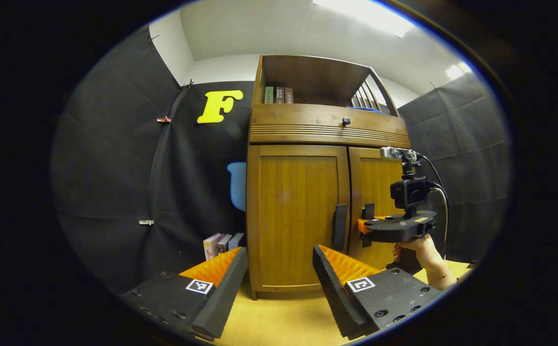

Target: Open the right door of the double-door shoe cabinet with the right hand, and open the left door with the left hand.

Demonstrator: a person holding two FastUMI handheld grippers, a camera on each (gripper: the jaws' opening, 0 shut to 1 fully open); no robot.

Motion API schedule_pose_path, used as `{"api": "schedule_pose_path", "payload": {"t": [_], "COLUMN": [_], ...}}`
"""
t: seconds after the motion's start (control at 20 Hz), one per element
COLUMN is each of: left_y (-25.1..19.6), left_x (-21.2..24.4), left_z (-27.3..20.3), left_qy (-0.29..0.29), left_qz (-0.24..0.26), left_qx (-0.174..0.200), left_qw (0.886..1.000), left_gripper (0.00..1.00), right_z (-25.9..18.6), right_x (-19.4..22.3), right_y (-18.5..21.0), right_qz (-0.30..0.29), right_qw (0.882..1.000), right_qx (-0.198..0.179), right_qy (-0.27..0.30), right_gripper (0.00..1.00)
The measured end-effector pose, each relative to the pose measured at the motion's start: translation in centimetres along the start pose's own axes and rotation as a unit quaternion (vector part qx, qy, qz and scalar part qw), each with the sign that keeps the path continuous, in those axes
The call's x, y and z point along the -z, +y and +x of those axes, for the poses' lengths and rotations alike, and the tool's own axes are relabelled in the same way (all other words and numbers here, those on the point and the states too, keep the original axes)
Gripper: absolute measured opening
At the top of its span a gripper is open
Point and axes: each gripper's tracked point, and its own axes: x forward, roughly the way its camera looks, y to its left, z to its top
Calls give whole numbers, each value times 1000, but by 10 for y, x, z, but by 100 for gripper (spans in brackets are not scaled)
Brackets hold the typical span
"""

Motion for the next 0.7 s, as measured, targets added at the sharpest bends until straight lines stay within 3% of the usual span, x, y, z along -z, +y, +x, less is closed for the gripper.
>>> {"api": "schedule_pose_path", "payload": {"t": [0.05, 0.15, 0.35, 0.45, 0.7], "left_y": [-1, -5, -15, -23, -46], "left_x": [-2, -6, -11, -13, -12], "left_z": [-3, -8, -17, -21, -22], "left_qy": [-3, -7, -13, -15, -19], "left_qz": [0, -1, 3, 3, -5], "left_qx": [0, 2, 7, 17, 58], "left_qw": [1000, 1000, 1000, 1000, 998], "left_gripper": [86, 86, 86, 86, 86], "right_z": [-3, -11, -34, -43, -78], "right_x": [-1, -2, -2, -4, -4], "right_y": [0, 0, -5, -7, -20], "right_qz": [4, 16, 6, 10, 13], "right_qw": [1000, 1000, 1000, 999, 999], "right_qx": [-5, -17, -26, -32, -42], "right_qy": [2, 7, 3, 4, -6], "right_gripper": [26, 22, 26, 22, 26]}}
